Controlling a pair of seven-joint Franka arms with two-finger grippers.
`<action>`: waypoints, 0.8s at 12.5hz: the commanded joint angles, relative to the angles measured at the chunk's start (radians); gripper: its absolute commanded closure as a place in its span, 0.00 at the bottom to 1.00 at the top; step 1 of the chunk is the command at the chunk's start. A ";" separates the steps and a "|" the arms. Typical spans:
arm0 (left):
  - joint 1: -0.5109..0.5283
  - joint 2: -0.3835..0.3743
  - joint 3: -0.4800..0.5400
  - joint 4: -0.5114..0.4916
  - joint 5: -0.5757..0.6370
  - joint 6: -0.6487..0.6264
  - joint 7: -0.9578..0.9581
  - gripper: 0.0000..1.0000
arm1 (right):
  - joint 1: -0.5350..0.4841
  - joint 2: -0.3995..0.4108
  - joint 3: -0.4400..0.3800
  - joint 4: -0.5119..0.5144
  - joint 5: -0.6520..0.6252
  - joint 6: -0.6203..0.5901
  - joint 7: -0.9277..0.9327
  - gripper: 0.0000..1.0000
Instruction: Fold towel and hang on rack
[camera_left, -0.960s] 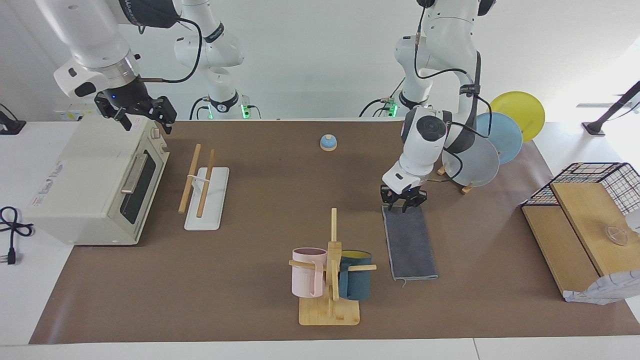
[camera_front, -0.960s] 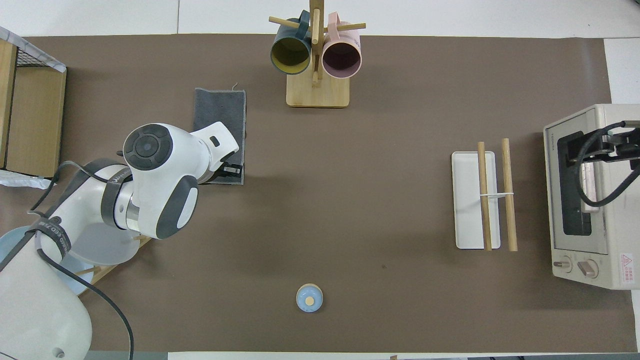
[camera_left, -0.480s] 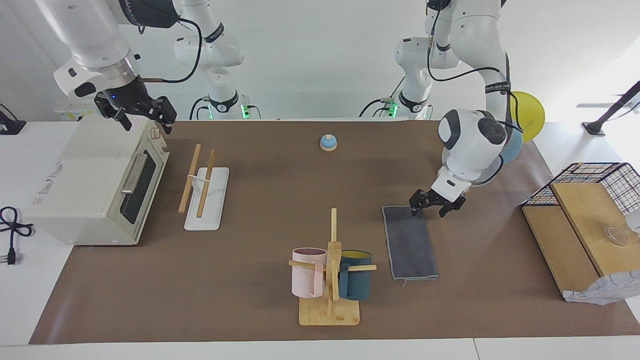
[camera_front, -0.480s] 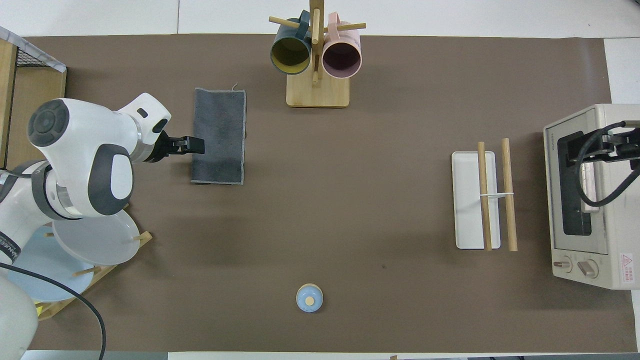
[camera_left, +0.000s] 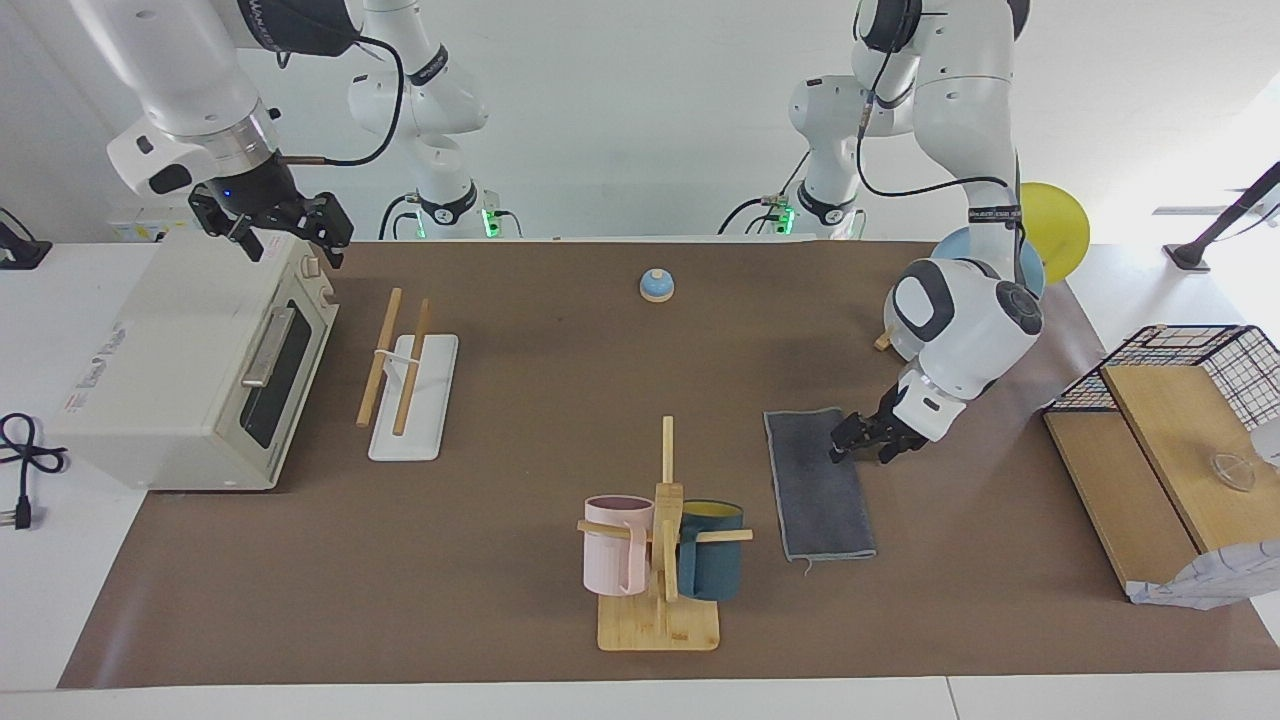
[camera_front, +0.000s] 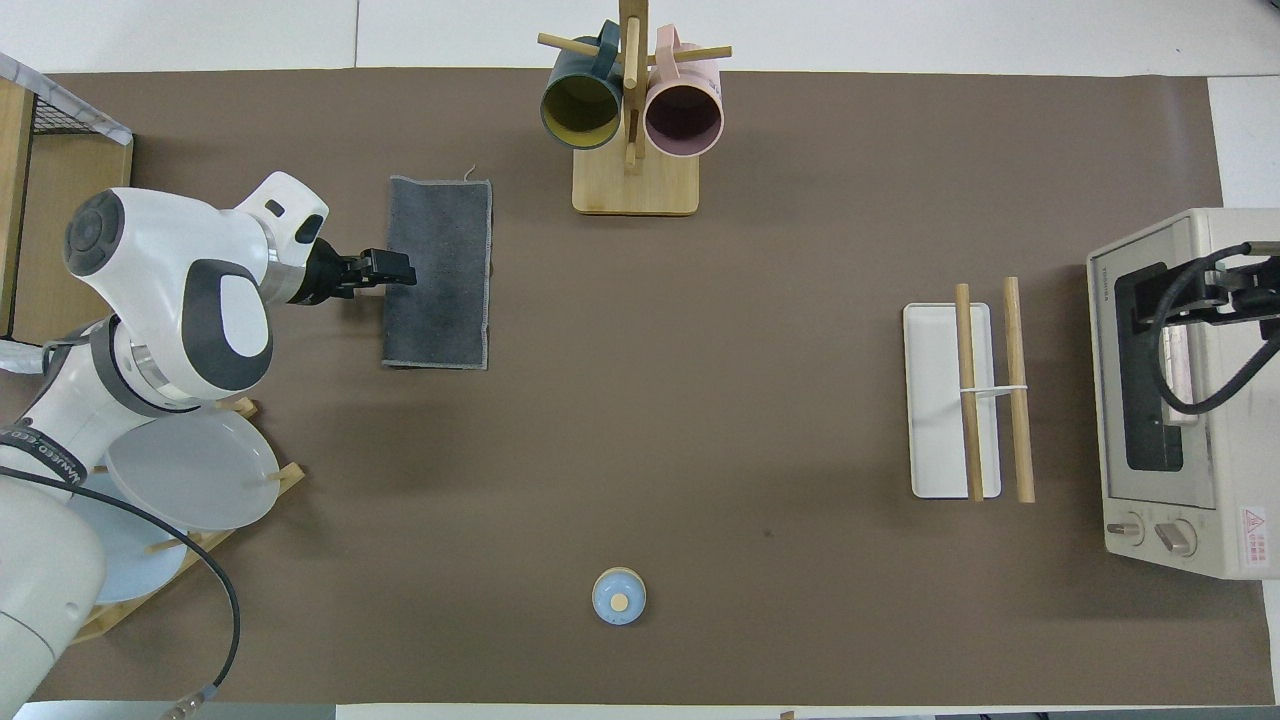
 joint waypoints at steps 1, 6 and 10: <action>-0.003 0.025 -0.010 0.016 -0.018 0.025 0.007 0.02 | -0.017 -0.006 0.011 0.000 -0.004 -0.014 -0.024 0.00; -0.011 0.025 -0.019 0.013 -0.007 -0.007 0.010 0.16 | -0.017 -0.006 0.011 0.000 -0.004 -0.014 -0.024 0.00; -0.011 0.029 -0.018 0.013 0.011 -0.019 0.057 0.21 | -0.017 -0.006 0.011 0.000 -0.004 -0.014 -0.024 0.00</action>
